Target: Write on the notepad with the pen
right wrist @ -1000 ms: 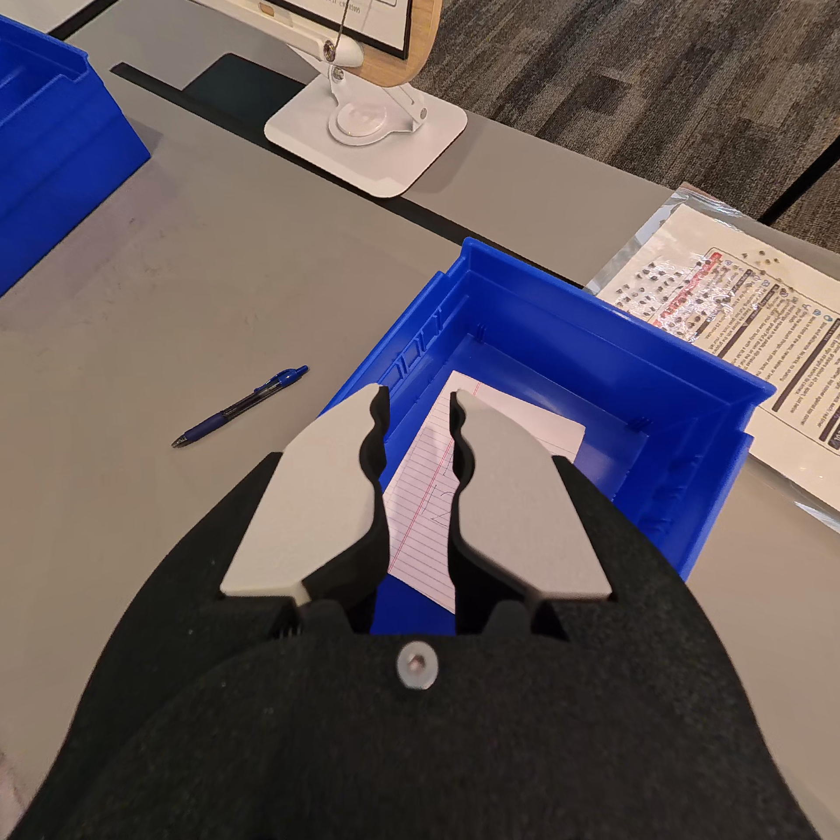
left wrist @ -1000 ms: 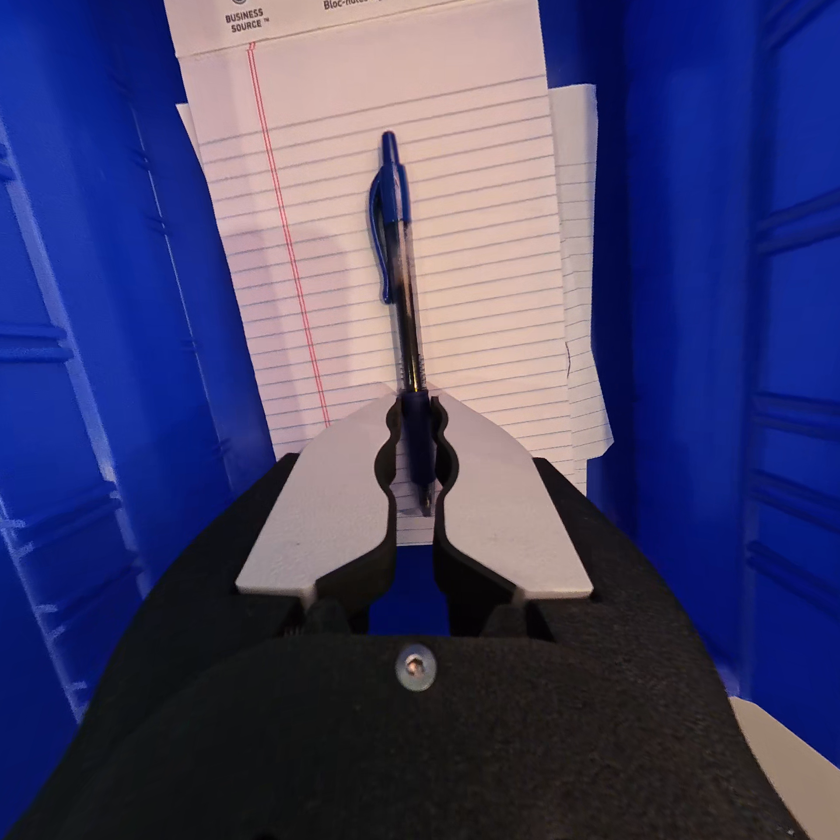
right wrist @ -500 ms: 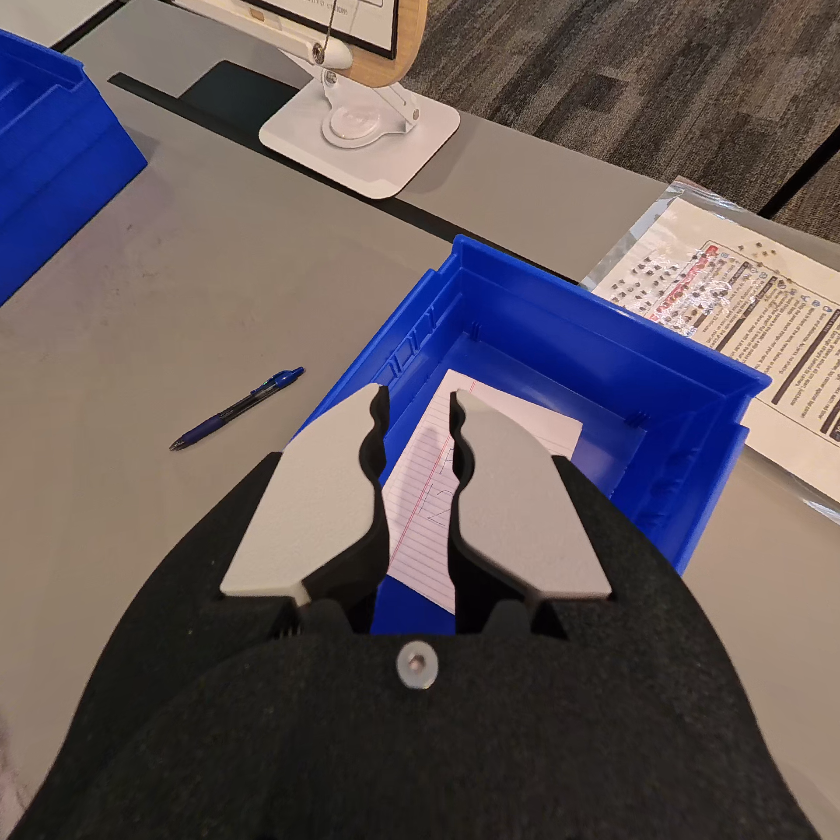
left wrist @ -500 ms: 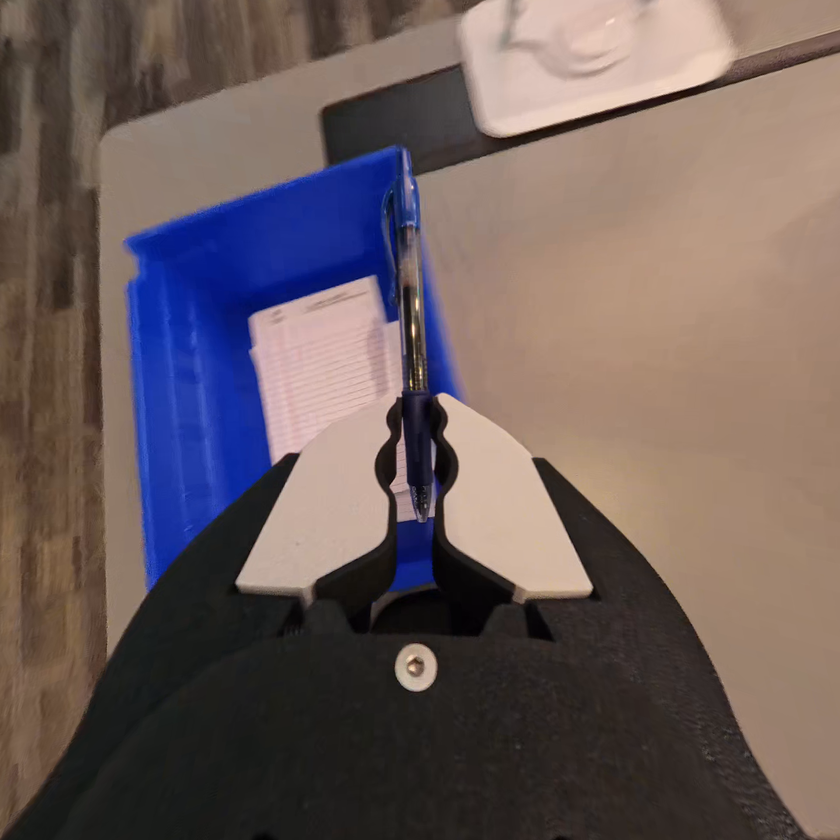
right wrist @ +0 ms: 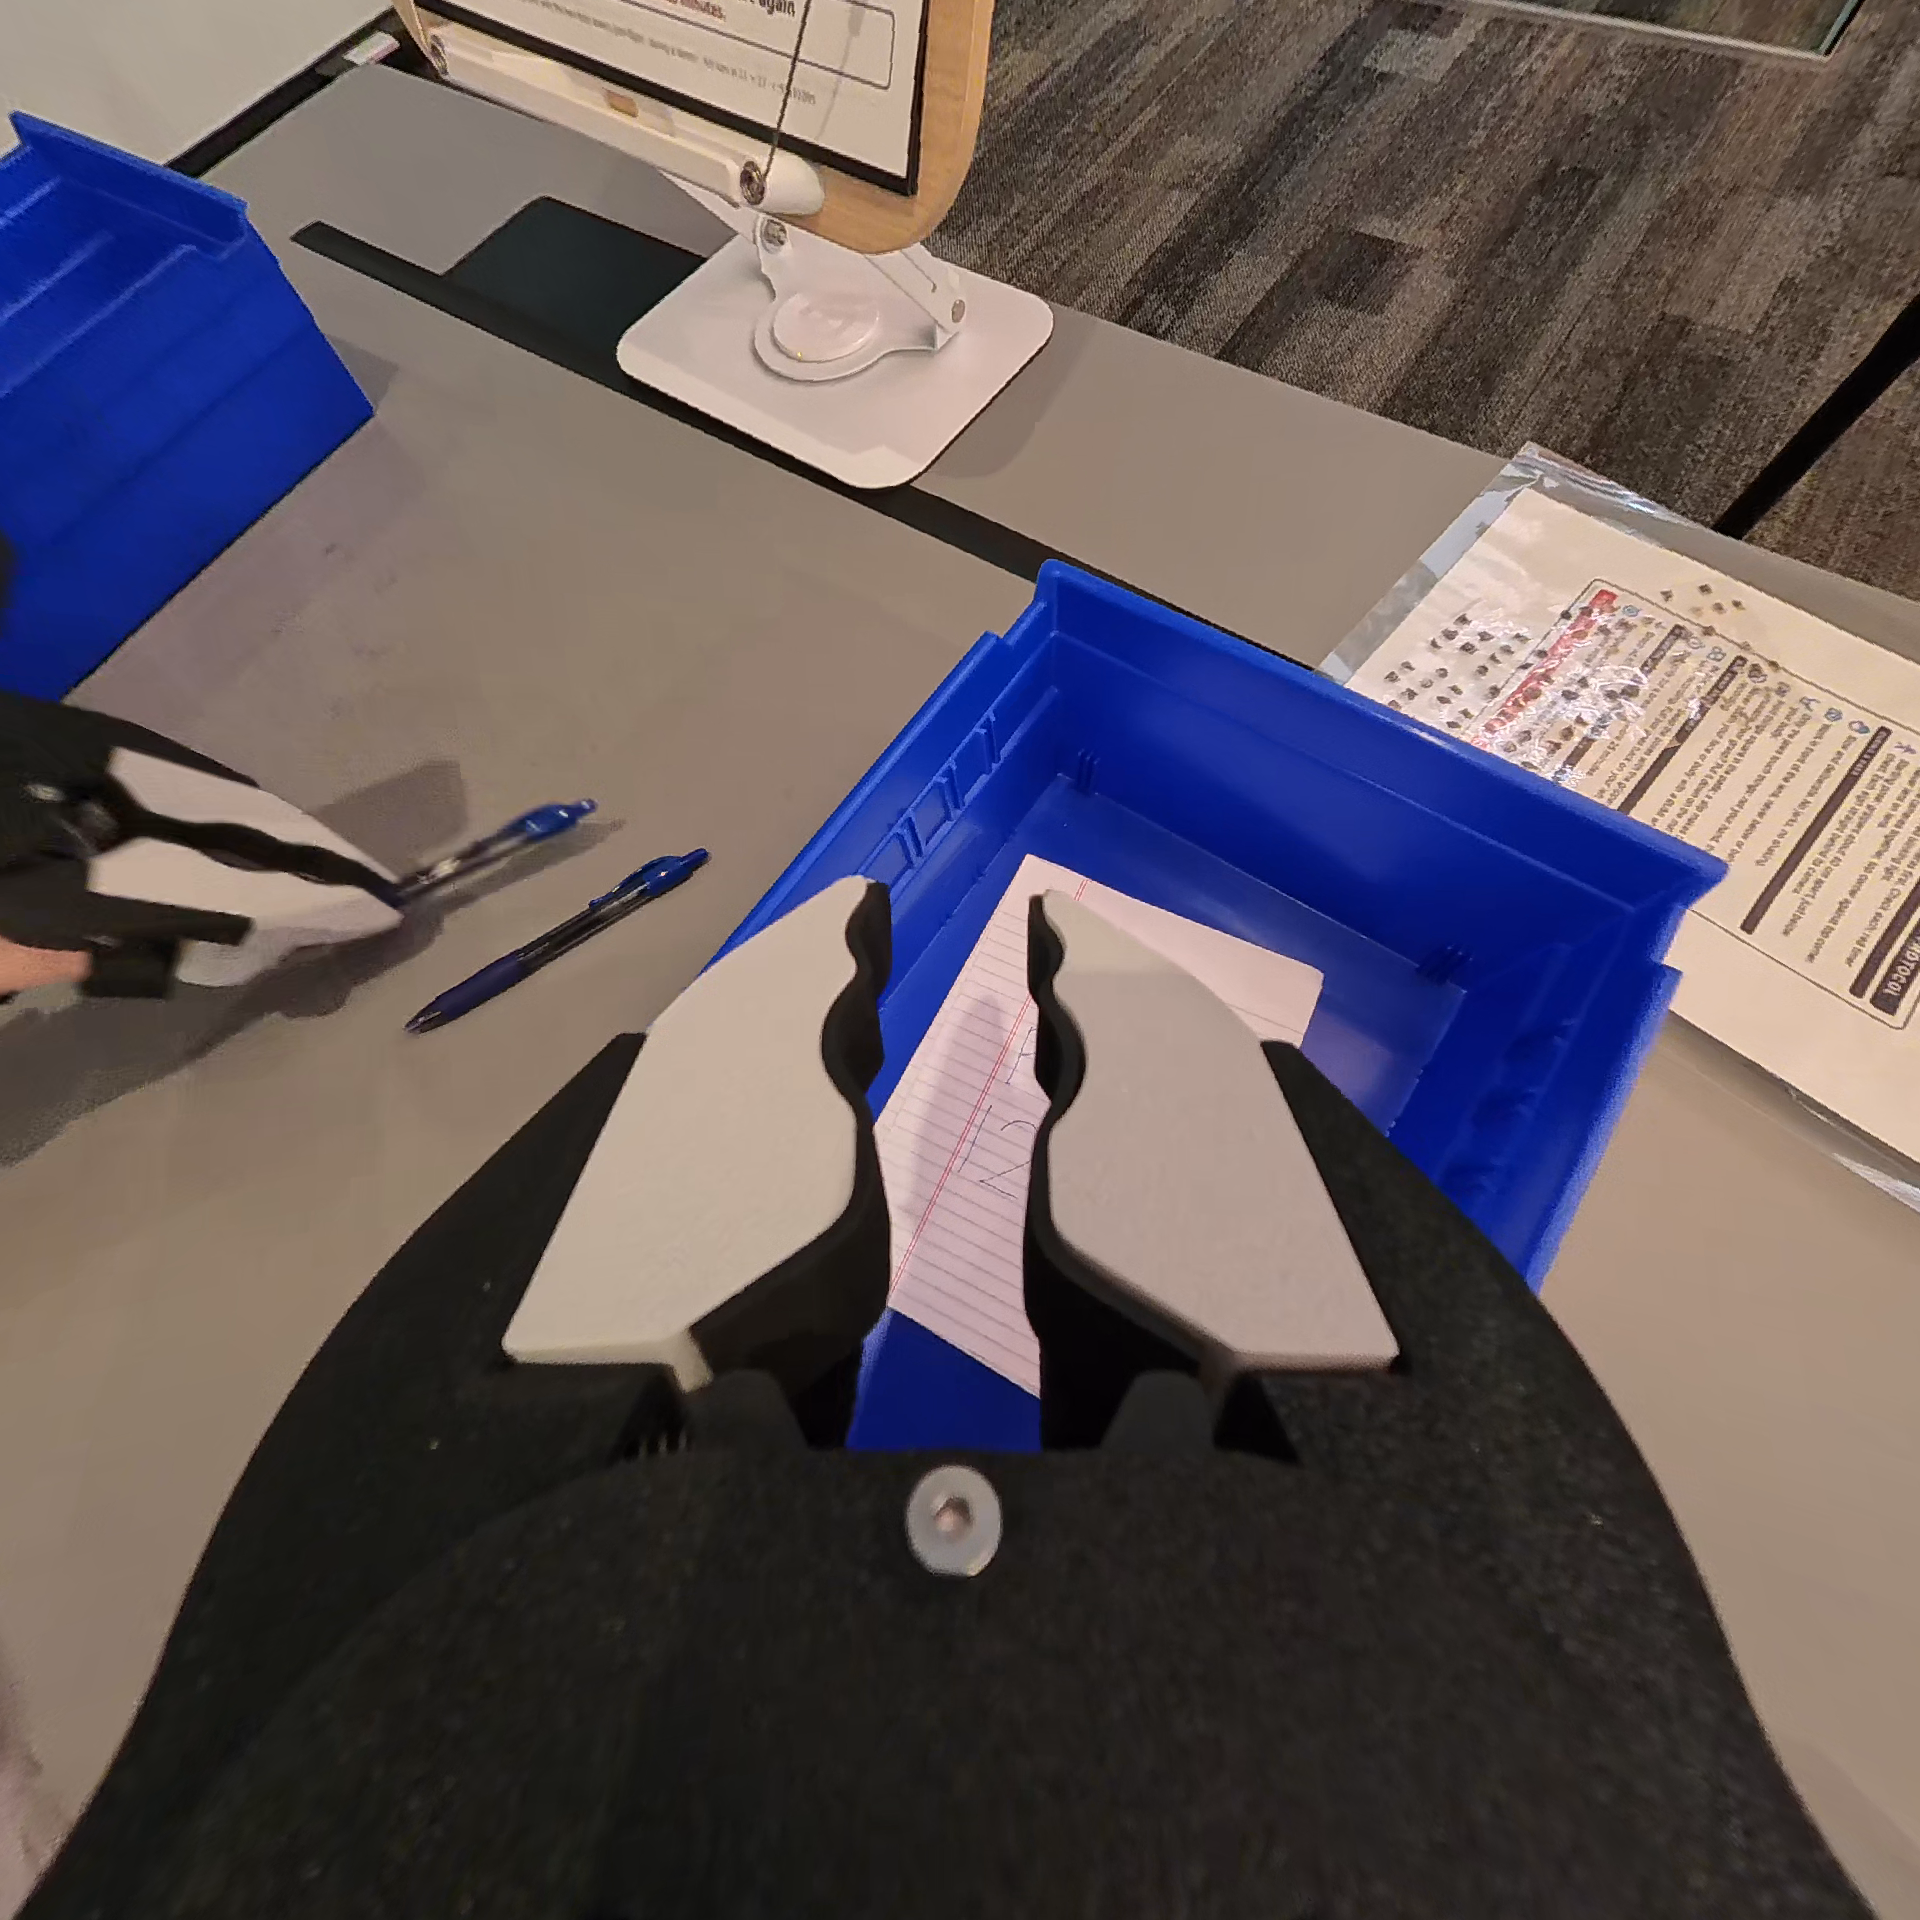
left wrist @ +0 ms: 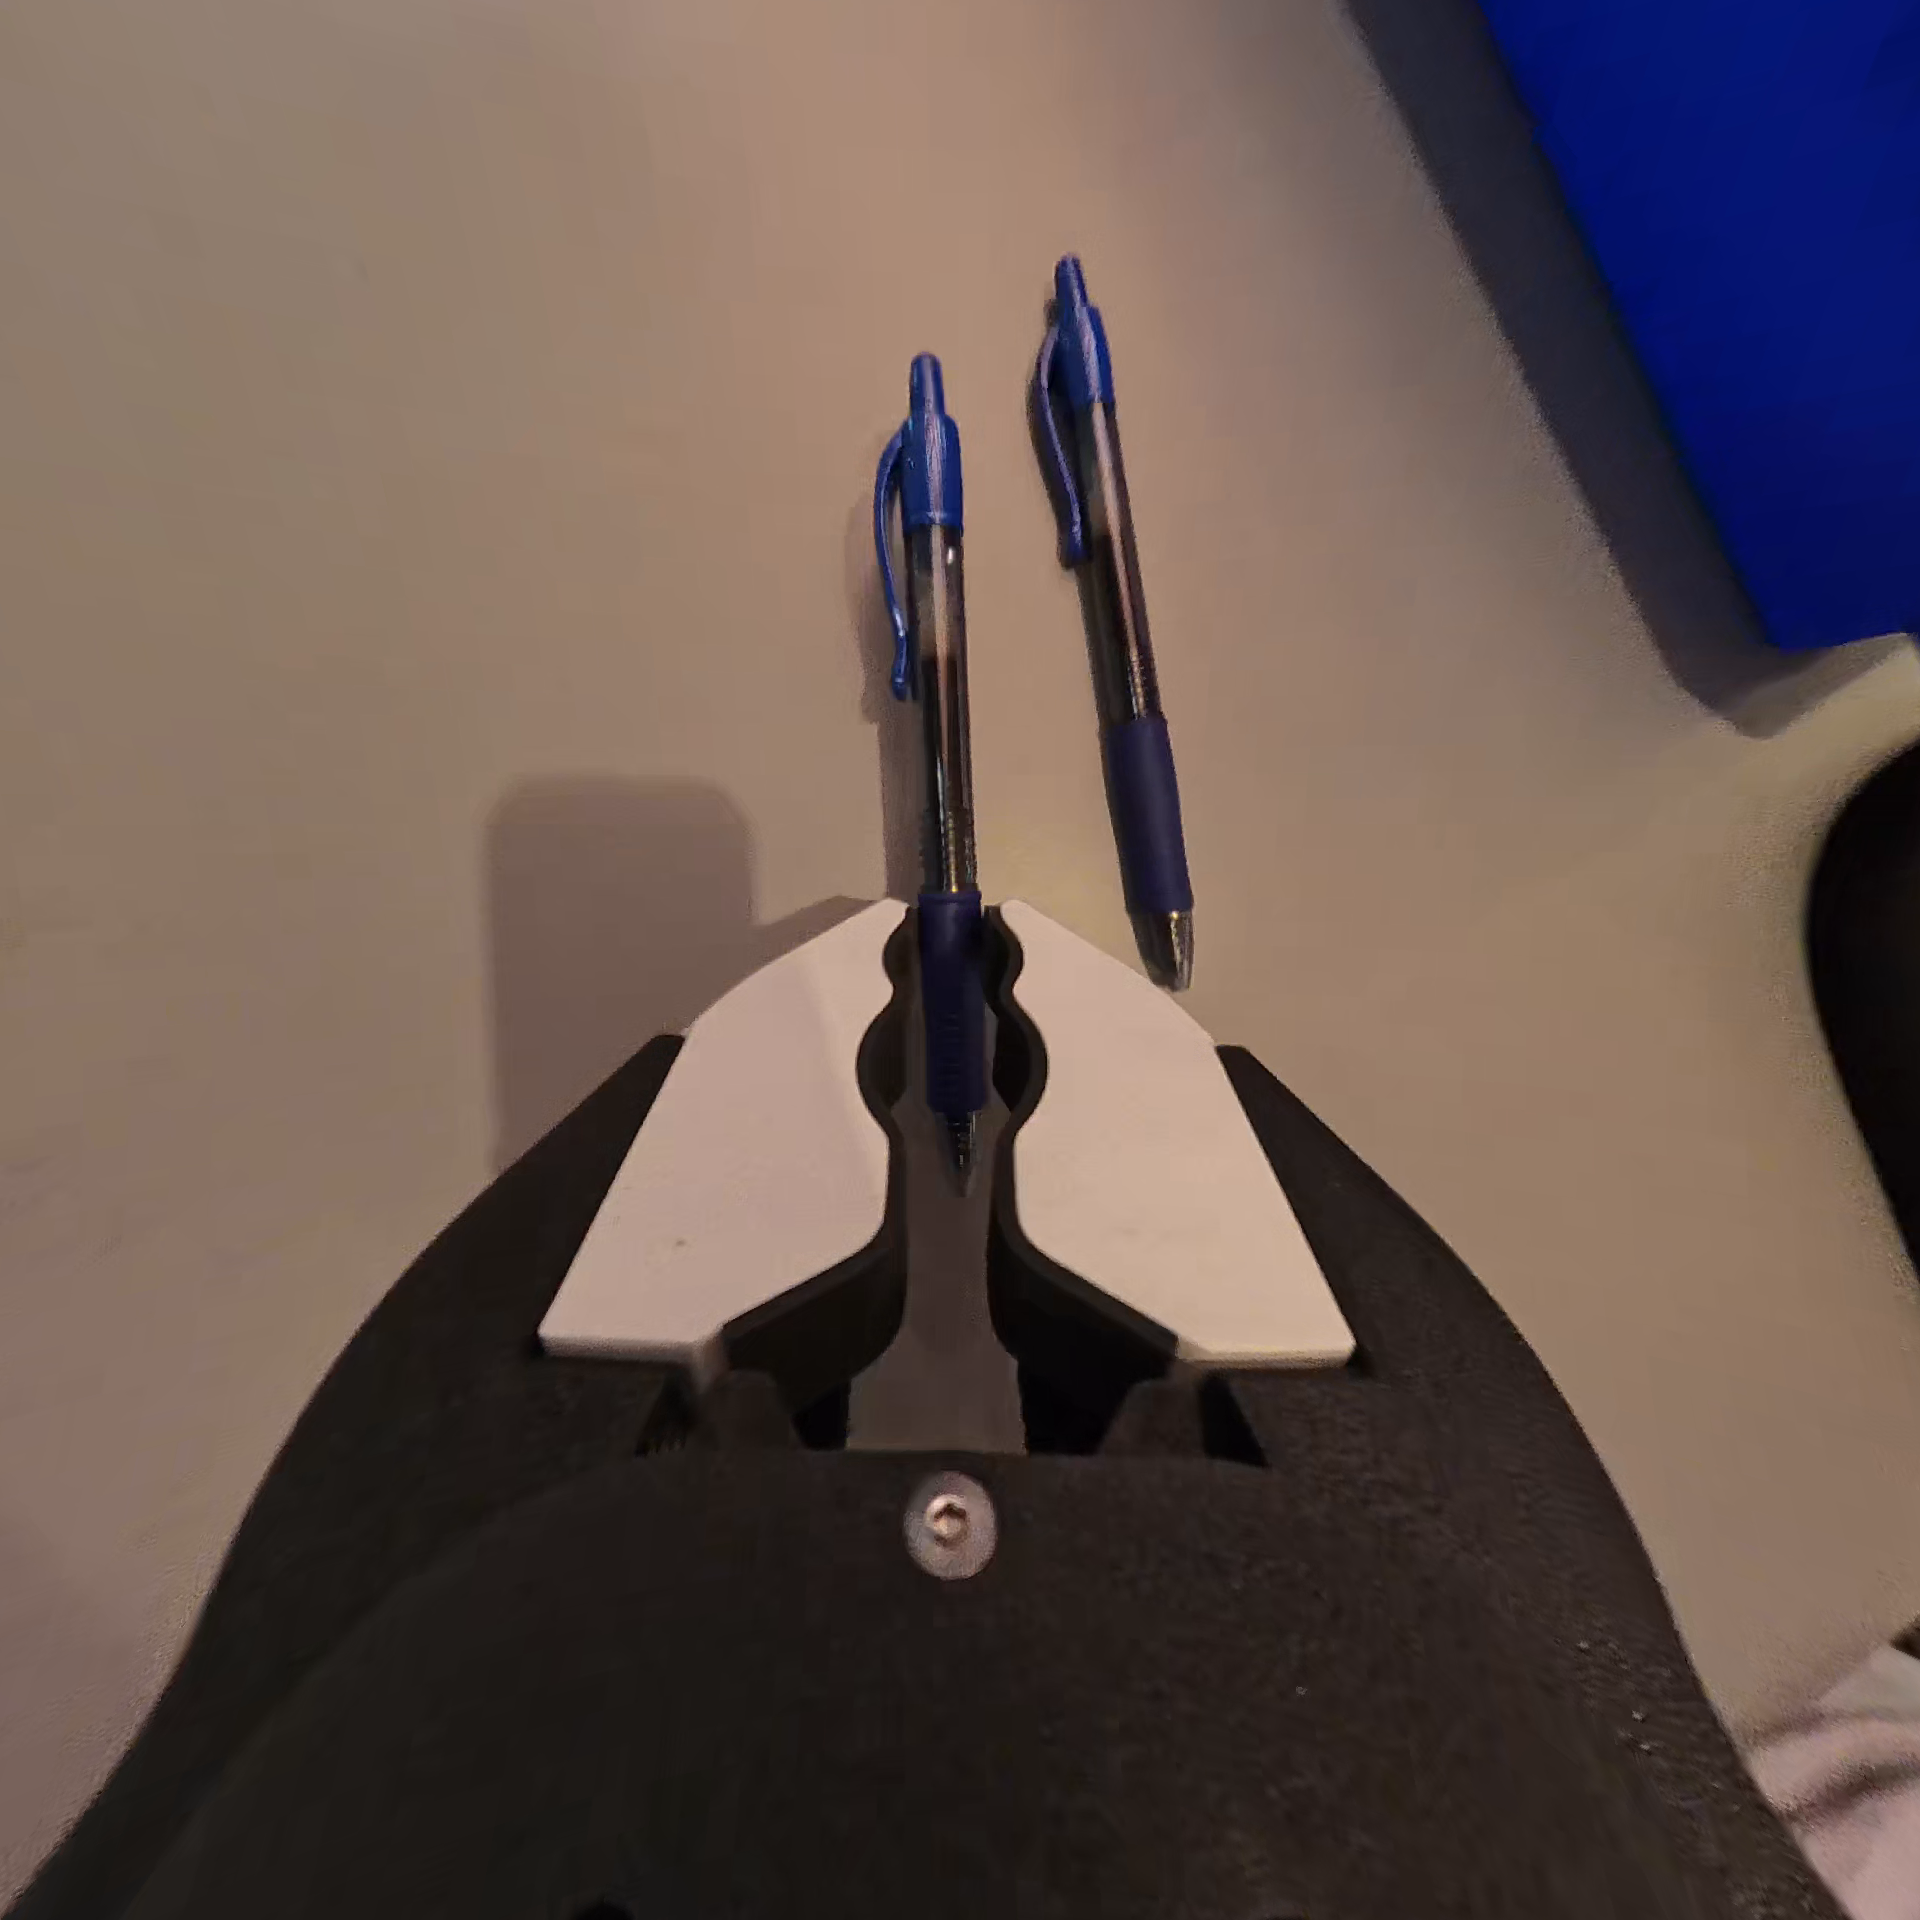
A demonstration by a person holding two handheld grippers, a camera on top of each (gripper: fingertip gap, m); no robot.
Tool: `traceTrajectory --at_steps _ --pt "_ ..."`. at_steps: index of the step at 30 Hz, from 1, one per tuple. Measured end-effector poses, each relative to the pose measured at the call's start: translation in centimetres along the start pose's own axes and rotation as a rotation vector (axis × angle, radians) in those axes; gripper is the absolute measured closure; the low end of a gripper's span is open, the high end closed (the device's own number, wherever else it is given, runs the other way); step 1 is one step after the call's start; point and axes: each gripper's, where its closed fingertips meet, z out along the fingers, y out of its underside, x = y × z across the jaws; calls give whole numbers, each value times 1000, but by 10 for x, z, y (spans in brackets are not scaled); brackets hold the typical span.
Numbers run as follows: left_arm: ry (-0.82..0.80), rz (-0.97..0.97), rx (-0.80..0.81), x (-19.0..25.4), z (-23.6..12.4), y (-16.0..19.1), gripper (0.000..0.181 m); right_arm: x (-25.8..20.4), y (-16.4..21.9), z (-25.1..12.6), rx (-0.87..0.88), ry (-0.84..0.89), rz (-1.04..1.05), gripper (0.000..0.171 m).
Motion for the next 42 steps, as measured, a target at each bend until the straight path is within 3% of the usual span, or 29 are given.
traceTrajectory --at_steps 4,12,25,33,37,42 --pt "-33 -22 -38 5 20 4 170 0 0 -2 15 -11 6 146" --pt "-151 -16 -75 14 27 0 170 1 1 -3 27 -31 17 146" --pt "-184 -146 -125 25 32 -3 170 -1 1 -10 66 -72 31 146" --pt "-181 -174 -83 25 34 -7 168 -4 2 -9 59 -80 24 146" --pt "-144 -198 -54 26 32 -9 147 -4 2 -7 45 -69 19 146" --pt "-209 -95 77 15 5 -31 152 -2 3 -6 34 -50 22 146"
